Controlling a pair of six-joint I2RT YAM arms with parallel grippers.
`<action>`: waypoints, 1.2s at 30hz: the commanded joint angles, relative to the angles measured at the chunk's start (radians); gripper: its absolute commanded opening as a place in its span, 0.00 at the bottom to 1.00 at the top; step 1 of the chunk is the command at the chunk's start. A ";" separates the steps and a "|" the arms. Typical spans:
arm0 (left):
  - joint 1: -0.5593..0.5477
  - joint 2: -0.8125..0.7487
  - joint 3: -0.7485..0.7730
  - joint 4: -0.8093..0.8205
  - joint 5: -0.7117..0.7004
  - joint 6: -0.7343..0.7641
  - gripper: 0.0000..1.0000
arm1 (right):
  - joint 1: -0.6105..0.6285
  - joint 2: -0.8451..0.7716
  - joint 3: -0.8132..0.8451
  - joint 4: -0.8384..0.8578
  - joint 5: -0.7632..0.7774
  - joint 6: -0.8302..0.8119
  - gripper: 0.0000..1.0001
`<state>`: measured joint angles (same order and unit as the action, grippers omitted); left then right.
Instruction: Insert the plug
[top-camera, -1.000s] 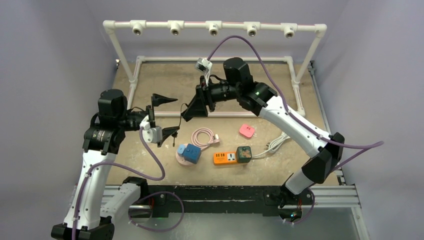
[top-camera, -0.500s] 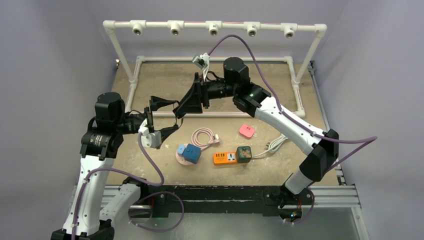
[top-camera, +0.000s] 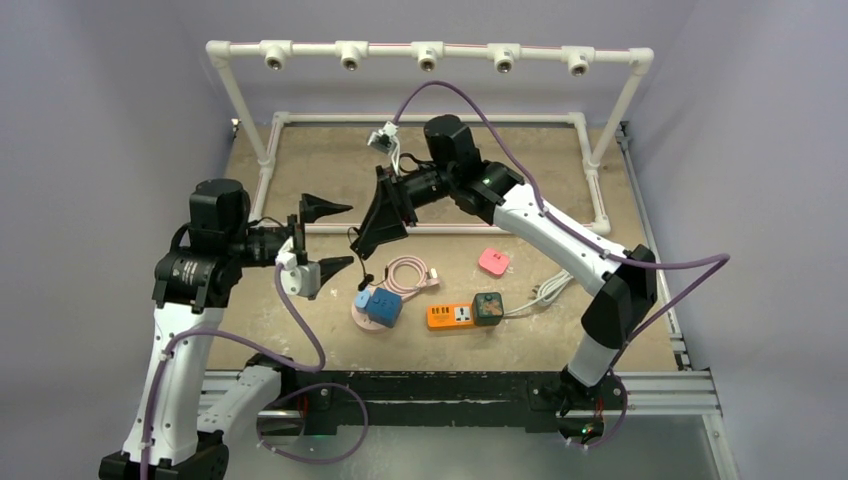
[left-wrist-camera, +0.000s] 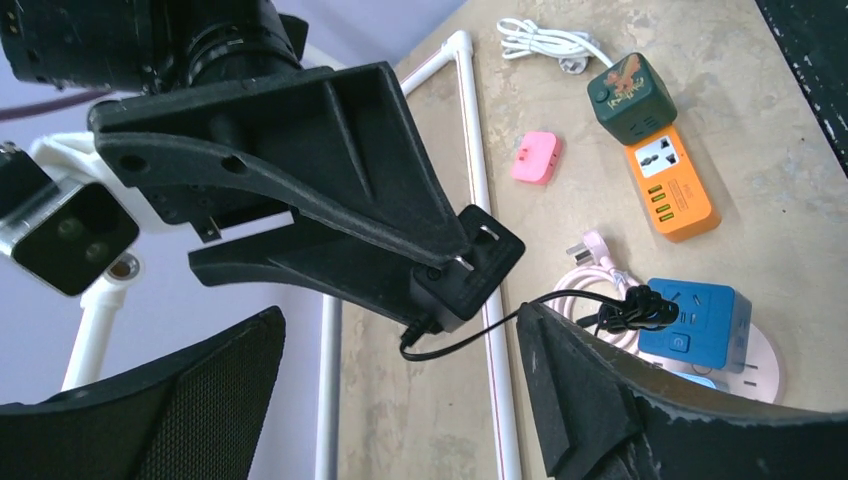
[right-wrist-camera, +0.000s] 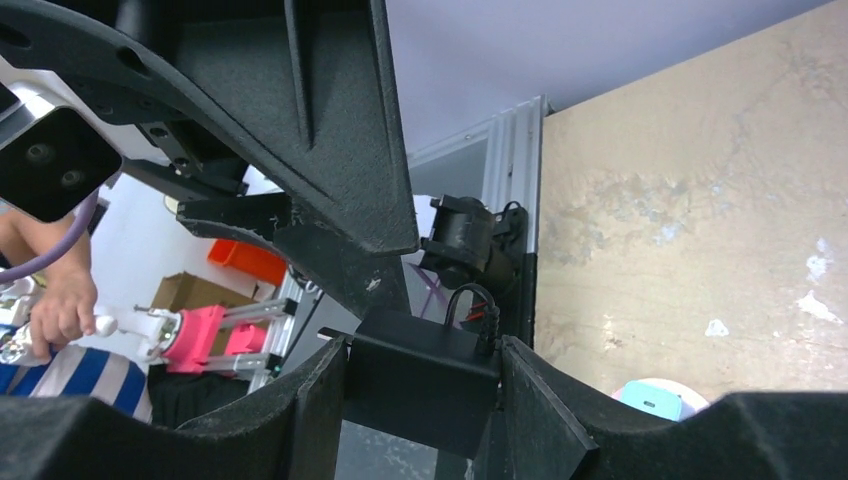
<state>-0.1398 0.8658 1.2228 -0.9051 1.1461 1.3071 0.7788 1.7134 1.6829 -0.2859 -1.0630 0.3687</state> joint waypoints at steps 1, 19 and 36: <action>-0.004 0.071 0.111 -0.242 0.080 0.205 0.82 | 0.006 -0.001 0.051 0.038 -0.093 0.019 0.52; -0.017 0.144 0.171 -0.481 0.090 0.457 0.52 | 0.045 0.097 0.187 -0.092 -0.068 -0.033 0.54; -0.017 0.099 0.112 -0.372 0.115 0.296 0.00 | 0.032 0.076 0.200 -0.098 0.013 -0.033 0.99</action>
<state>-0.1528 0.9844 1.3544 -1.3464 1.2015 1.7164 0.8196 1.8187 1.8263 -0.3965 -1.1019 0.3508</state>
